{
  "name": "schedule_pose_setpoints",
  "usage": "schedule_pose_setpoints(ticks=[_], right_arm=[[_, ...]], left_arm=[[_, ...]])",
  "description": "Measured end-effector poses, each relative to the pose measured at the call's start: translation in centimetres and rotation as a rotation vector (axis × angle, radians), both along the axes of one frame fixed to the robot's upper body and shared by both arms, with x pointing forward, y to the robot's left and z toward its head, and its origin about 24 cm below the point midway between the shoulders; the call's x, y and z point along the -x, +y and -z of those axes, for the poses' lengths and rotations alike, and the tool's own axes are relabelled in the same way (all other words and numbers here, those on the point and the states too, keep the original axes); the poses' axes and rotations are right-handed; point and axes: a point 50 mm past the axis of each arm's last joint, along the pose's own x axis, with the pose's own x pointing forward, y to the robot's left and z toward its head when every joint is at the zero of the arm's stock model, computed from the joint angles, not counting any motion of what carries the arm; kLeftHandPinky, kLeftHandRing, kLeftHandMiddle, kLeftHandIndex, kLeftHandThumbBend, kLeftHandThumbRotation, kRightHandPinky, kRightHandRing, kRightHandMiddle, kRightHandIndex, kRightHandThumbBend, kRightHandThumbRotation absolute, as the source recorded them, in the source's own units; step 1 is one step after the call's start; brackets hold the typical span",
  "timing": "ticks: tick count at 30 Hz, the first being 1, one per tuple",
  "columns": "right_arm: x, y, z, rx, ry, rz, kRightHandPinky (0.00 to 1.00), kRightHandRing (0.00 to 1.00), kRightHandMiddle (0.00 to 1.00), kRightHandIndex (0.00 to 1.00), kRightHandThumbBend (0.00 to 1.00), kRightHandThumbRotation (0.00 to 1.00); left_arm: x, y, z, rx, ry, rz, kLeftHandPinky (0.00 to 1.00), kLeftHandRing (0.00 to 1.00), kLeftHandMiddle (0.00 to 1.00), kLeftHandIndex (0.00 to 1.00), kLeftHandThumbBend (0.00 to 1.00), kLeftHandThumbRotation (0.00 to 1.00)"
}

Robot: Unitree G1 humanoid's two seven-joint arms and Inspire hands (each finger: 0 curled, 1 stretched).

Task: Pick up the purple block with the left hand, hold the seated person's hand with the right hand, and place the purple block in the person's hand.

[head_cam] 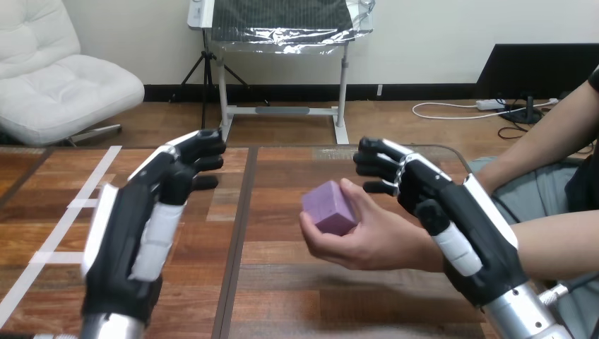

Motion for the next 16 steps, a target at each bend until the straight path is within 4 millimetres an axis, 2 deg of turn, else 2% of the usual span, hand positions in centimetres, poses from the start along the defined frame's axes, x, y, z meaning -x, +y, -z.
schedule_pose_setpoints(ticks=[16], right_arm=[[2.1,1.3,-3.2,-0.195,-0.129,-0.039,0.8,0.85,0.85,0.85,0.93,0.83]], left_arm=[[2.4,-0.3,-1.2,0.042,-0.087,-0.014,0.72,0.79,0.76,0.72,0.71,1.0]])
